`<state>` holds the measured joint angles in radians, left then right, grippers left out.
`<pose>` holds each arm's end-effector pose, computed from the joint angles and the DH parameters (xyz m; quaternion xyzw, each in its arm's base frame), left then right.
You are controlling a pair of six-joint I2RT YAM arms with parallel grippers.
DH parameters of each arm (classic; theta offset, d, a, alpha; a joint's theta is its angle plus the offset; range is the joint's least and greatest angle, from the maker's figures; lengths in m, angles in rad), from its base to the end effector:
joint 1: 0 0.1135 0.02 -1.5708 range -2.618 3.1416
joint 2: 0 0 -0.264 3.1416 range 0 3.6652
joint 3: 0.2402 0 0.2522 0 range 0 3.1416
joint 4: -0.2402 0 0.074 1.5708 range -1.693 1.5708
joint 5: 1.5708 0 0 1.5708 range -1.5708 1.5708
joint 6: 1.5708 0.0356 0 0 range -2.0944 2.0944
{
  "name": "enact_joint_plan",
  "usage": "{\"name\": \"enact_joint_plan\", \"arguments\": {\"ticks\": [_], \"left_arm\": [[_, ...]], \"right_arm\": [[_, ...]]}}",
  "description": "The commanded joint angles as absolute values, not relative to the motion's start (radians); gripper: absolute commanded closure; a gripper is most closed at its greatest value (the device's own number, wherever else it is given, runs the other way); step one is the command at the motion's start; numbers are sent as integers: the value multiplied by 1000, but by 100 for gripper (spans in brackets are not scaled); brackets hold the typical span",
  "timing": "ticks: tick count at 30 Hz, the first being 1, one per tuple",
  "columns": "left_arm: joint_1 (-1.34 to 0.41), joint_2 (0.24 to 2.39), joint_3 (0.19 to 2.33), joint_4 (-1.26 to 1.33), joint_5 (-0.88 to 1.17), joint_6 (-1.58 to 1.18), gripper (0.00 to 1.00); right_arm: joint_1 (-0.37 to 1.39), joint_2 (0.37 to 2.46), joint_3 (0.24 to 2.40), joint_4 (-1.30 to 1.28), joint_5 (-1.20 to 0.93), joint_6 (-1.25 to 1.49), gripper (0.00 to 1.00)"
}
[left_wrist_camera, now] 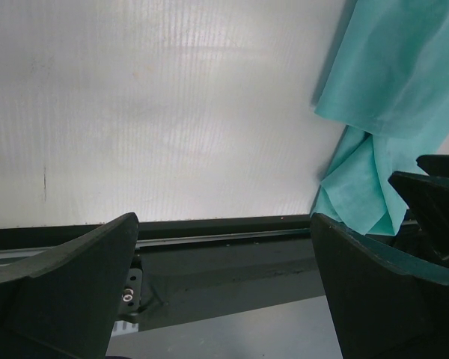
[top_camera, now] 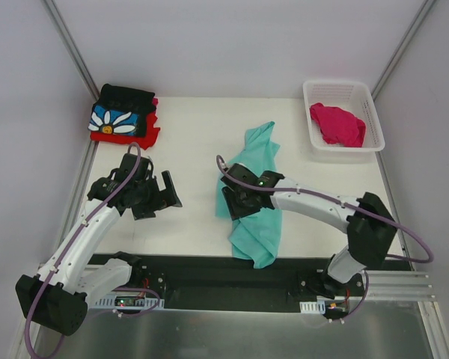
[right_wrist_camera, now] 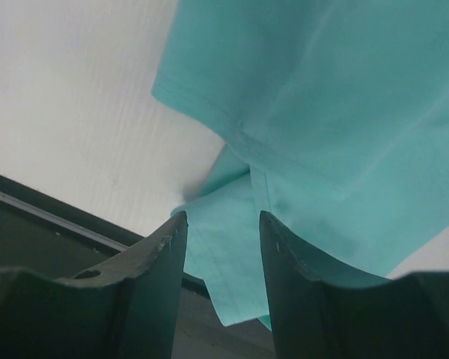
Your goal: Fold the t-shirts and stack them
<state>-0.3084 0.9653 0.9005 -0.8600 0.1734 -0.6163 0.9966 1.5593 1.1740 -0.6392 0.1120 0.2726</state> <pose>0.1732 -0.0616 0.2875 -0.1177 0.9378 -0.2145 0.2464 0.1790 0.2693 0.2476 -0.3264 0.9045 0.1163 0.2489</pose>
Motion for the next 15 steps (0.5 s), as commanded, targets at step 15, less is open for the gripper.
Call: {"name": "enact_joint_plan", "arguments": {"ticks": [15], "left_arm": [[-318,954,907,-882,166,-607,1]], "right_arm": [[966,1743,1373,-664,162,262,56]]}}
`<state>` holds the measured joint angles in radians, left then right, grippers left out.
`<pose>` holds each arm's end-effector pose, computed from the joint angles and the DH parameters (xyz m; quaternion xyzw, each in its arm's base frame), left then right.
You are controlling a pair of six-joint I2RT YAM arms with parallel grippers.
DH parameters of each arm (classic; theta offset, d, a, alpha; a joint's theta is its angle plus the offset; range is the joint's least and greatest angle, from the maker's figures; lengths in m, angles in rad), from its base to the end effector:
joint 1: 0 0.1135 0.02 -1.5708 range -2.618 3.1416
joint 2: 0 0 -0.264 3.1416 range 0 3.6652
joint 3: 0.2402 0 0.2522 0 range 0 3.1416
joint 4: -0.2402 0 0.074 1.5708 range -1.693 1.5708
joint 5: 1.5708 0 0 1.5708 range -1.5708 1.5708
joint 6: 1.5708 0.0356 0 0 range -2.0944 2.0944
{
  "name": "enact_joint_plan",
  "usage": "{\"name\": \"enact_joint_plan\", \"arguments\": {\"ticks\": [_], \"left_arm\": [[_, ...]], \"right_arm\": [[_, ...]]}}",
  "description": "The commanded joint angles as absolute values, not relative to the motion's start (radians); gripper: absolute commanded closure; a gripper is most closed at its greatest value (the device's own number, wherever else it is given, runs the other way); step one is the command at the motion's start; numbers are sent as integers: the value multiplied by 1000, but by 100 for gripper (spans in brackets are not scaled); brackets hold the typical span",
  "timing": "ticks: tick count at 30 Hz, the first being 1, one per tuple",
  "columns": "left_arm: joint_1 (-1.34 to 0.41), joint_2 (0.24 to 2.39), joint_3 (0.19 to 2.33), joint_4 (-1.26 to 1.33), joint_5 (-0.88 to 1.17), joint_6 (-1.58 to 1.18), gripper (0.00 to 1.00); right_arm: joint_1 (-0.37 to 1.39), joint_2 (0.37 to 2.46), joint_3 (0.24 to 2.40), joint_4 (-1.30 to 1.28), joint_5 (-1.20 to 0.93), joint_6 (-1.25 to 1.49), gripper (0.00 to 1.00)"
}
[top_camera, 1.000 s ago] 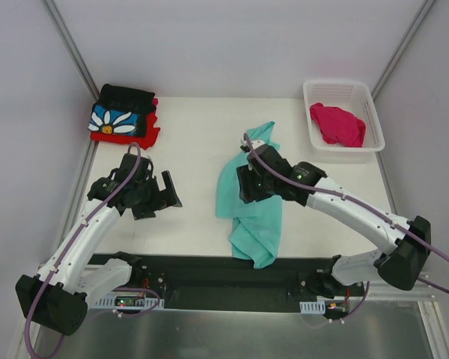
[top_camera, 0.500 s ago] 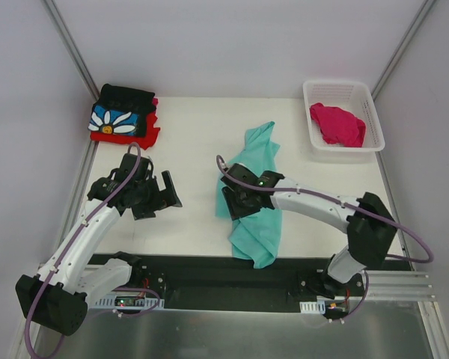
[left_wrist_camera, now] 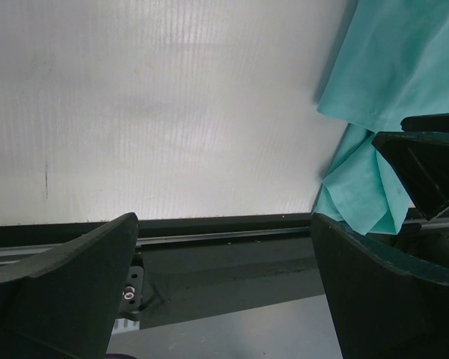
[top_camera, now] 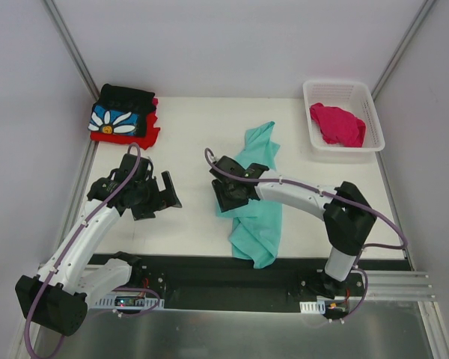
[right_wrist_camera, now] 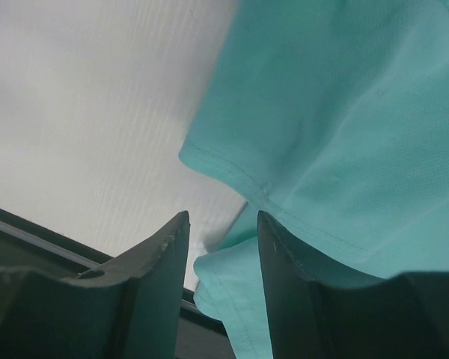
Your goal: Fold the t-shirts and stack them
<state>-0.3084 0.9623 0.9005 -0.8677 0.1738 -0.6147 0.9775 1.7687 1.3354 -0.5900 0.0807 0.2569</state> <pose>0.1721 -0.0613 0.2875 -0.1172 0.9386 -0.2136 0.2445 0.2128 0.3105 0.2305 -0.3289 0.9041 0.1247 0.2428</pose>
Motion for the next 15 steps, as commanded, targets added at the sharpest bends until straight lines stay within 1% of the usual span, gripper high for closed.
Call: {"name": "enact_joint_plan", "arguments": {"ticks": [1,3,5,9,15], "left_arm": [[-318,954,905,-882,166,-607,1],[-318,954,902,-881,164,-607,1],[-318,956,899,-879,164,-609,1],[-318,956,900,-877,169,-609,1],[-318,946,899,-877,169,-604,1]], "right_arm": [[960,1740,1373,-682,182,273,56],[956,1747,1388,-747,251,290,55],[960,1784,1408,-785,264,314,55],[989,1833,1450,-862,359,356,55],[1009,1881,1457,-862,344,380,56]]}}
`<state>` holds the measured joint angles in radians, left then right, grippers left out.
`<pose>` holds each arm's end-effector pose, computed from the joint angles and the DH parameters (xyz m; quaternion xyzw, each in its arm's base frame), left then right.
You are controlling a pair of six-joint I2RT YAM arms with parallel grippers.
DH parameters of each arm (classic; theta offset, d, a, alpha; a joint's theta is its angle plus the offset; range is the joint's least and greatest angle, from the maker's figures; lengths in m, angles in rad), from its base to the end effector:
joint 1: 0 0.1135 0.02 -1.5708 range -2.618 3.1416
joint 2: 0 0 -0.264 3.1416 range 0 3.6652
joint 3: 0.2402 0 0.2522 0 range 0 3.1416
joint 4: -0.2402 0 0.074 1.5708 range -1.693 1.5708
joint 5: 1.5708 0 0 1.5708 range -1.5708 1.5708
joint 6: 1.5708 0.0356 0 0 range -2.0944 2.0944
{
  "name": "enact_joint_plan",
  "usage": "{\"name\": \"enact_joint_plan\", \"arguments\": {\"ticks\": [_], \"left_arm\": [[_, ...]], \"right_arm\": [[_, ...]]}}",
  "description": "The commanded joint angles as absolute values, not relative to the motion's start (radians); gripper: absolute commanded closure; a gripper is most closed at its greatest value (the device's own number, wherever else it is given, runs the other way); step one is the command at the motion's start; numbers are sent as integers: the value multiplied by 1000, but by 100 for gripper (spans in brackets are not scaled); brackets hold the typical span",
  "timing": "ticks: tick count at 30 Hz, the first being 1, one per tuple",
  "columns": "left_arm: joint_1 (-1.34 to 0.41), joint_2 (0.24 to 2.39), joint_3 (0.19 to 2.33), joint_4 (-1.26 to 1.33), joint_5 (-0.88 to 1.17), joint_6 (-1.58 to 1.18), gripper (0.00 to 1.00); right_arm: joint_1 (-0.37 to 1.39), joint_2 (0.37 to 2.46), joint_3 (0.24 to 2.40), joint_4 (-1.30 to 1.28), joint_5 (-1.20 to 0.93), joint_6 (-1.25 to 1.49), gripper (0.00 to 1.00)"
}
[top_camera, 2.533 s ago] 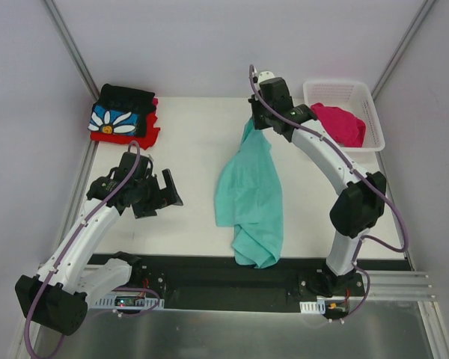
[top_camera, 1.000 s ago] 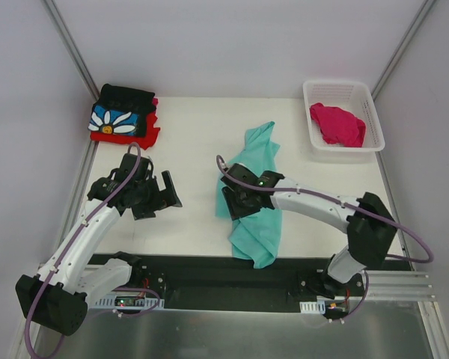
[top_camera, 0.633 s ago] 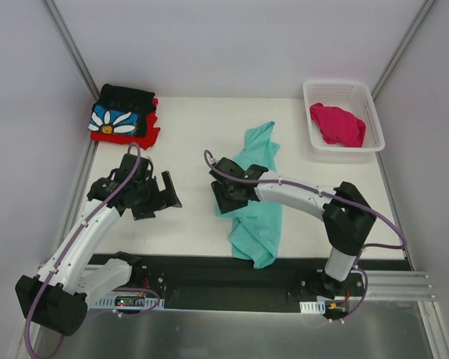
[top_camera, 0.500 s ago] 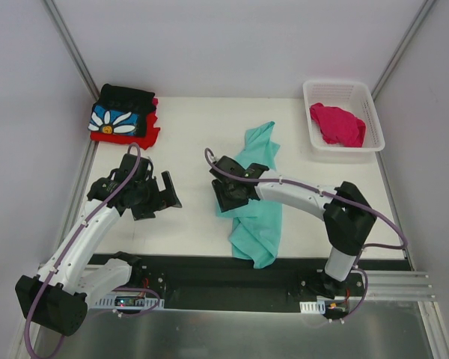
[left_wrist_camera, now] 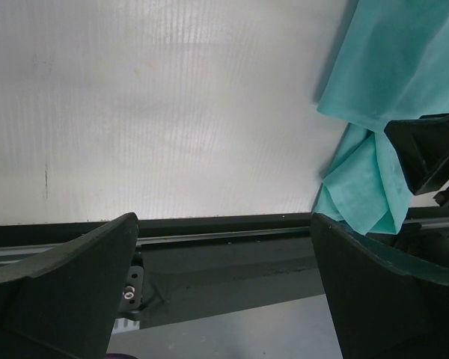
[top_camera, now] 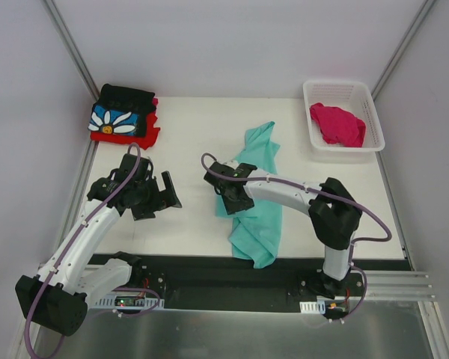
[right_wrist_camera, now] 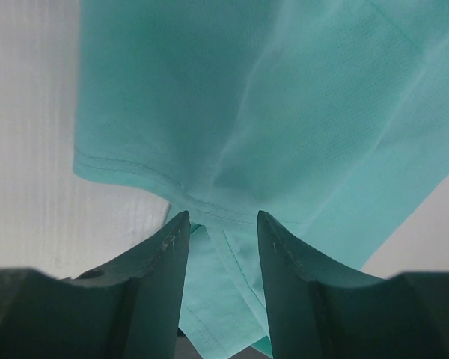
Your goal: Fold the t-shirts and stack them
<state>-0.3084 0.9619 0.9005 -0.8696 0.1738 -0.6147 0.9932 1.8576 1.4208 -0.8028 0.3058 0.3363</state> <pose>0.1718 -0.0612 0.2874 -0.1173 0.9388 -0.2133 0.2438 0.2149 0.3101 0.2154 -0.2907 0.9308 -0.0177 0.2209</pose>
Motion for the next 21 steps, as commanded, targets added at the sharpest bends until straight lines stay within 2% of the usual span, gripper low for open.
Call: {"name": "enact_joint_plan", "arguments": {"ticks": [1,21], "left_arm": [[-318,950,897,-877,170,-606,1],[-318,946,894,-877,172,-606,1]], "right_arm": [[1012,1884,1454,-862,344,388,56],[1039,2008,1522,-865,342,390,60]]}}
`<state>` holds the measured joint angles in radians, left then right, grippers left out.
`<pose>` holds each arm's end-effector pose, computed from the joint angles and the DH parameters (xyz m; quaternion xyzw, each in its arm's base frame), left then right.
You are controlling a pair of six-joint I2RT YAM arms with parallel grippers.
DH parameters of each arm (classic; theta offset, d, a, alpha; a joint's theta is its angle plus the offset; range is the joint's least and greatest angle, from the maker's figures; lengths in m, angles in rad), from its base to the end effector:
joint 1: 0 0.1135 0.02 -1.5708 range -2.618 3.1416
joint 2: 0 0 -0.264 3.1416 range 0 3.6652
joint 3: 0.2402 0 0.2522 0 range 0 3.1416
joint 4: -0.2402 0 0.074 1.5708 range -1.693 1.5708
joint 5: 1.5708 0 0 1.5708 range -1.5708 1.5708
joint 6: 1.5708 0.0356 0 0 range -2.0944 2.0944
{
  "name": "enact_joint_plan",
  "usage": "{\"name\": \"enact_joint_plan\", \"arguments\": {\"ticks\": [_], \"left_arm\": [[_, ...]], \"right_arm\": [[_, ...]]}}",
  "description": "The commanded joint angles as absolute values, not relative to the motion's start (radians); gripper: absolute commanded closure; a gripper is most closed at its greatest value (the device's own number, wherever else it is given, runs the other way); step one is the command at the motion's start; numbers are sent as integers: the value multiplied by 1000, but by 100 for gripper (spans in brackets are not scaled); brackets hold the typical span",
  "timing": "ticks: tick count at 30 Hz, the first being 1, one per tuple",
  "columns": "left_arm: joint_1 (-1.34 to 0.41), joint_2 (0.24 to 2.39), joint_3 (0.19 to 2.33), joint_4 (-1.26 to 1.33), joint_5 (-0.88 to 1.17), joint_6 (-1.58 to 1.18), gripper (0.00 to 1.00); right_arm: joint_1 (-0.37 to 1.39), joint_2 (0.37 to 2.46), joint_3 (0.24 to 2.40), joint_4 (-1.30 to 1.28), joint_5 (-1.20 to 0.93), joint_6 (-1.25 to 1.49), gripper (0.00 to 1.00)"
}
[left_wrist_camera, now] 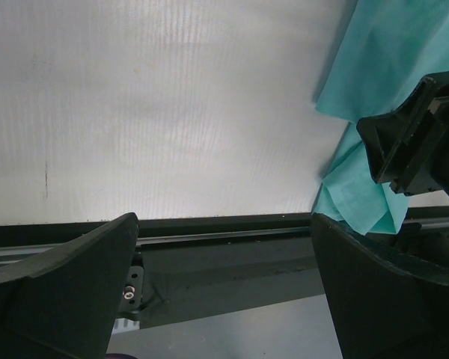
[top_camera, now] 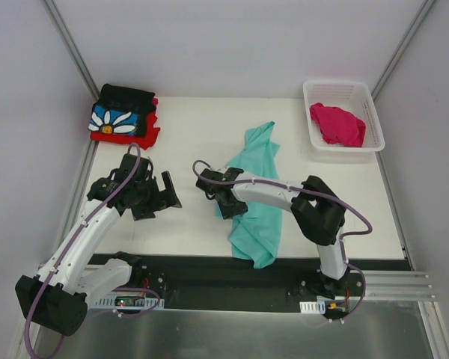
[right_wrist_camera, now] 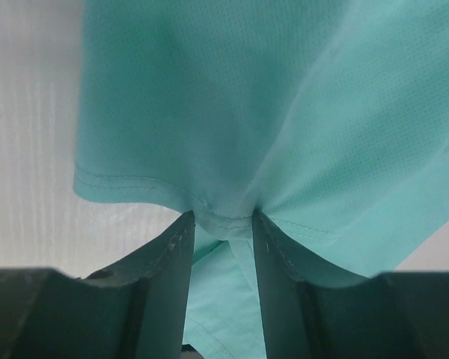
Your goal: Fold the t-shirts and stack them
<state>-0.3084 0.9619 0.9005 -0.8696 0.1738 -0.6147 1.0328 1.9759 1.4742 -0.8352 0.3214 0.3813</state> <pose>0.1718 -0.0612 0.2874 -0.1173 0.9388 -0.2133 0.2438 0.2109 0.3314 0.1861 -0.2960 0.9348 -0.0460 0.1908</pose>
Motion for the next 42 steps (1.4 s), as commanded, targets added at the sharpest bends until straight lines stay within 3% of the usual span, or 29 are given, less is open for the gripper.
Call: {"name": "enact_joint_plan", "arguments": {"ticks": [1,10,14,18,37,40,42], "left_arm": [[-318,950,894,-877,173,-604,1],[-318,946,897,-877,173,-604,1],[-318,950,899,-877,176,-607,1],[-318,946,896,-877,179,-607,1],[-318,950,884,-874,184,-611,1],[-318,948,881,-873,184,-609,1],[-318,950,881,-873,186,-607,1]], "right_arm": [[1039,2013,1525,-864,338,388,60],[1032,2010,1520,-876,371,388,69],[1032,1990,1520,-888,383,387,86],[1034,1971,1529,-913,396,384,90],[1043,1934,1608,-989,402,359,89],[1043,1940,1603,-988,399,360,93],[1045,1944,1605,-983,393,357,90]]}}
